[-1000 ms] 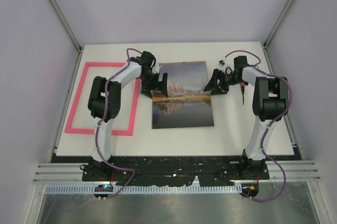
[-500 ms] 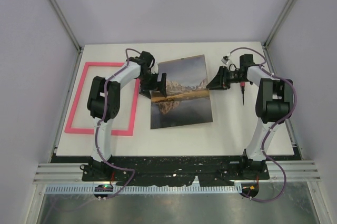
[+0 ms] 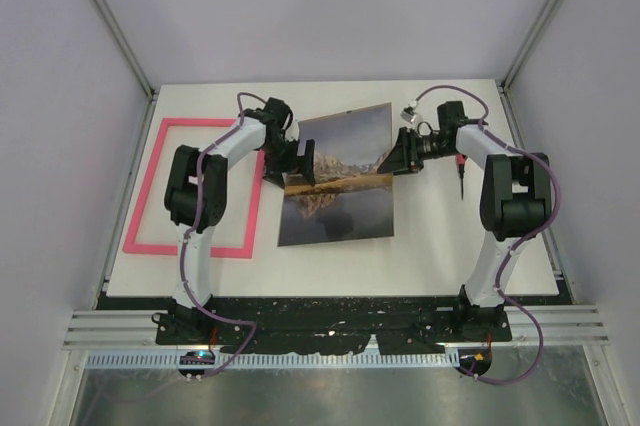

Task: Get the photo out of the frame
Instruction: Remove the photo frame item from the photo frame.

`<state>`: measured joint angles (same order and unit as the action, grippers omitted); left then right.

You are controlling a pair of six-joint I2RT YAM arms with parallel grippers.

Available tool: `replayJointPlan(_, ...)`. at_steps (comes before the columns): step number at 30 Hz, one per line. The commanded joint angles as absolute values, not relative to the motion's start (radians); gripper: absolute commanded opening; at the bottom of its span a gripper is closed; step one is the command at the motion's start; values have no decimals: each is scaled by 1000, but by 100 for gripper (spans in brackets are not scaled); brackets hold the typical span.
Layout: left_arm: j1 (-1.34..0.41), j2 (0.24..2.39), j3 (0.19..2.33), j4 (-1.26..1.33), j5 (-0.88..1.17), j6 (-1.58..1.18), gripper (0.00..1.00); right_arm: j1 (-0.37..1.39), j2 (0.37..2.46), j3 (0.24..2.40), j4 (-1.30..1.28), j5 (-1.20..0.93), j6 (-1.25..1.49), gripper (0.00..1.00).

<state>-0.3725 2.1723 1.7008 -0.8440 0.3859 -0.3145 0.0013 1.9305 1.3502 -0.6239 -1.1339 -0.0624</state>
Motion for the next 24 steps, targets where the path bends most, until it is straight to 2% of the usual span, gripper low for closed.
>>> replayJointPlan(1, -408, 2201, 1661, -770, 494, -325, 100, 133, 1867, 1374, -673, -1146, -135, 51)
replayJointPlan(5, -410, 2200, 1658, -769, 497, -327, 100, 158, 1842, 1385, -657, -1086, -140, 54)
replayJointPlan(9, -410, 2200, 1658, -767, 499, -327, 100, 161, 1844, 1417, -652, -1081, -98, 53)
replayJointPlan(11, -410, 2200, 1658, -767, 502, -327, 100, 158, 1859, 1431, -650, -1072, -57, 47)
replayJointPlan(16, -410, 2194, 1649, -749, 543, -325, 100, 135, 1928, 1436, -650, -1069, -22, 21)
replayJointPlan(18, -410, 2184, 1644, -739, 563, -322, 100, 98, 1950, 1433, -652, -1078, -17, 14)
replayJointPlan(20, -410, 2172, 1637, -724, 581, -319, 100, 56, 1965, 1436, -661, -1106, -14, 9)
replayJointPlan(24, -408, 2160, 1620, -693, 617, -313, 100, -27, 1970, 1459, -716, -1201, -38, 8)
